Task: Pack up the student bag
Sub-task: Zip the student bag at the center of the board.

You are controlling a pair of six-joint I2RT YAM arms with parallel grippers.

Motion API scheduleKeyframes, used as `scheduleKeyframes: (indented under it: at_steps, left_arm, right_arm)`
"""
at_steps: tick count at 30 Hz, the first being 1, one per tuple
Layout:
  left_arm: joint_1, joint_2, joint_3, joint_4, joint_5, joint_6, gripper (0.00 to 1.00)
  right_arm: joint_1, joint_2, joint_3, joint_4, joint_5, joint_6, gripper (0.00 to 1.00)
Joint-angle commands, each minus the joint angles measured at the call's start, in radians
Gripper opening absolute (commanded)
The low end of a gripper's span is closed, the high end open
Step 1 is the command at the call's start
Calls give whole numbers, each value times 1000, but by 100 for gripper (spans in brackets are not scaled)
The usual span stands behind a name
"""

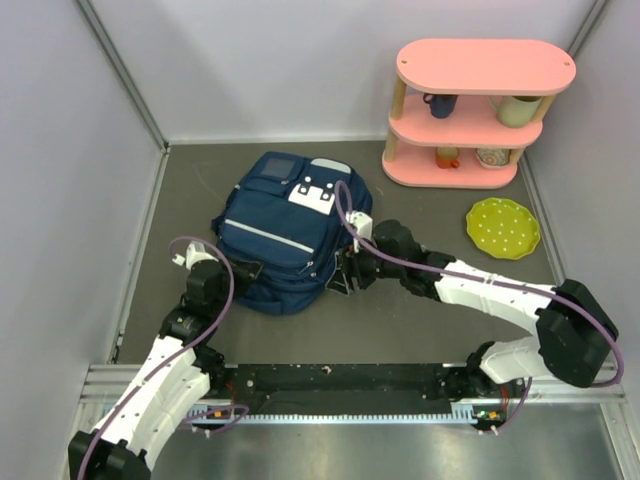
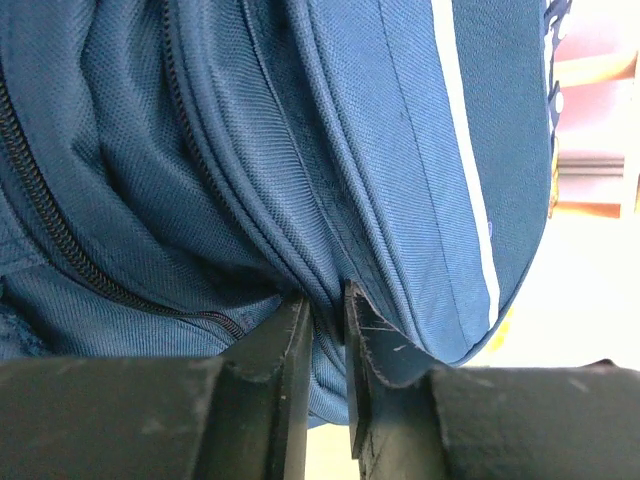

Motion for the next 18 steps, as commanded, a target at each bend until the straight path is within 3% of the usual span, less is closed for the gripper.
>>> scheduleKeyframes:
  at_steps: [1, 12, 15, 18]
  left_arm:
    - [0, -10, 24, 121, -39, 15, 19]
    - [0, -44, 38, 70, -31, 36, 9]
    - [0, -47, 40, 67, -28, 38, 7]
    - [0, -51, 40, 64, -31, 35, 6]
  right_arm:
    - [60, 40, 88, -23, 2, -86, 64]
    - [92, 126, 193, -51, 83, -154, 63]
    - [92, 180, 242, -96, 80, -156, 58]
    - [92, 226, 283, -132, 54, -137, 44]
